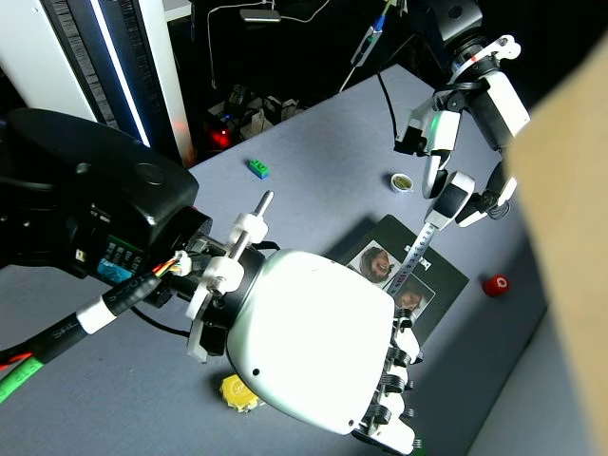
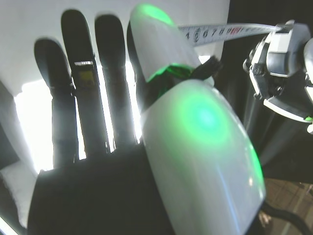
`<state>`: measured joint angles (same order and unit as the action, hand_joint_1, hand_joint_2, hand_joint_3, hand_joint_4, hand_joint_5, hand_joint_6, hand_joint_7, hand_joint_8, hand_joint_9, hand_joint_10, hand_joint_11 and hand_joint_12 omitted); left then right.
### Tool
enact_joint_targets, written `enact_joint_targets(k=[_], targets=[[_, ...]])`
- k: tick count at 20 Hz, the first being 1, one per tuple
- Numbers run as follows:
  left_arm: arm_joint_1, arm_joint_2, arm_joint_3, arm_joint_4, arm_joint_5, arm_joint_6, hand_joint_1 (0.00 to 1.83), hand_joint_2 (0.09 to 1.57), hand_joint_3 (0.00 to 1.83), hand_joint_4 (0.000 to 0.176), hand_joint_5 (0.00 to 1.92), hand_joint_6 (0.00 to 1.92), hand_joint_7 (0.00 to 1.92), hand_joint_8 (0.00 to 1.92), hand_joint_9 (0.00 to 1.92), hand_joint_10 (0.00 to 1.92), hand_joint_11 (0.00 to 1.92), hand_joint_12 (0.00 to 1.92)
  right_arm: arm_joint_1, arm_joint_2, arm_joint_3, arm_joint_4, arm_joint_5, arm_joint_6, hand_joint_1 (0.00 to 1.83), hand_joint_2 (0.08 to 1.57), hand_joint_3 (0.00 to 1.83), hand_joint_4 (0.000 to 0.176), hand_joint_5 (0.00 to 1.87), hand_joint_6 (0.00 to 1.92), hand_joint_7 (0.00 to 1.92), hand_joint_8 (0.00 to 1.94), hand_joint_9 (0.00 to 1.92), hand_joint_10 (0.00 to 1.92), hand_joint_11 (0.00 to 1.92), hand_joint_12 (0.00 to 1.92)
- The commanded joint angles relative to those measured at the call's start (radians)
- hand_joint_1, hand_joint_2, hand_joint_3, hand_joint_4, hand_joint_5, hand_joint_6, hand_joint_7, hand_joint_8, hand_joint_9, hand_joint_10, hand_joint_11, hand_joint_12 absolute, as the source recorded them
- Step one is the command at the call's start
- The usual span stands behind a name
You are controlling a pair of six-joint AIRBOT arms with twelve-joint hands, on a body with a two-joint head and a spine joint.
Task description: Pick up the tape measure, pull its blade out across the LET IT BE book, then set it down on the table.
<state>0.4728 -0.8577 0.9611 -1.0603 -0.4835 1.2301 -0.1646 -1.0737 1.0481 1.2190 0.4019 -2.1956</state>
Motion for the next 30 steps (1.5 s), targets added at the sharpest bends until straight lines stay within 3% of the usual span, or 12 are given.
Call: enact_joint_targets(k=[1,16,21,22,23,24,30], targets=[[-0.006,0.0,0.001,0.024,-0.08,-0.006,1.39,1.07,0.0,0.0,1.09,0.65,1.09,0.83,0.94,1.17,0.86,1.02,0.008,0.017,-0.002,-0.045,0.068,-0.002,1.16,1.21,0.0,0.02,0.75,1.35,0.85,1.18,0.78,0.81,0.55,1.45],[-0.007,0.001,0.001,0.019,-0.086,-0.006,1.39,1.07,0.0,0.0,1.07,0.7,1.07,0.82,0.96,1.16,0.87,1.0,-0.013,0.078,-0.018,-0.07,0.075,0.006,1.16,1.21,0.0,0.016,0.77,1.36,0.84,1.16,0.78,0.83,0.55,1.45],[-0.005,0.001,0.001,0.019,-0.086,-0.006,1.39,1.07,0.0,0.0,1.09,0.64,1.09,0.85,0.94,1.15,0.88,0.94,-0.02,0.107,-0.018,-0.072,0.071,0.006,1.16,1.21,0.0,0.013,0.77,1.36,0.86,1.14,0.79,0.84,0.55,1.45],[-0.005,0.001,0.002,0.019,-0.086,-0.006,1.48,1.07,0.0,0.0,1.08,0.61,1.08,0.84,0.96,1.05,0.81,1.38,-0.023,0.112,-0.018,-0.073,0.071,0.006,1.16,1.21,0.0,0.014,0.76,1.36,0.87,1.14,0.79,0.84,0.55,1.45],[-0.005,0.001,0.002,0.019,-0.086,-0.006,1.49,1.08,0.0,0.0,1.07,0.62,1.07,0.84,0.96,1.04,0.79,1.47,-0.026,0.118,-0.018,-0.073,0.071,0.006,1.17,1.2,0.0,0.014,0.77,1.35,0.87,1.14,0.79,0.84,0.56,1.44],[-0.005,0.001,0.001,0.019,-0.086,-0.006,1.5,1.08,0.0,0.0,1.03,0.68,1.05,0.86,0.97,1.05,0.77,1.5,-0.028,0.125,-0.018,-0.075,0.071,0.006,1.17,1.2,0.0,0.013,0.77,1.35,0.87,1.13,0.79,0.84,0.56,1.44],[-0.004,0.001,0.001,0.018,-0.087,-0.006,1.5,1.08,0.0,0.0,1.07,0.62,1.05,0.87,0.96,1.05,0.81,1.49,-0.026,0.151,-0.018,-0.078,0.069,0.006,1.17,1.2,0.0,0.014,0.77,1.34,0.87,1.14,0.8,0.83,0.57,1.44]])
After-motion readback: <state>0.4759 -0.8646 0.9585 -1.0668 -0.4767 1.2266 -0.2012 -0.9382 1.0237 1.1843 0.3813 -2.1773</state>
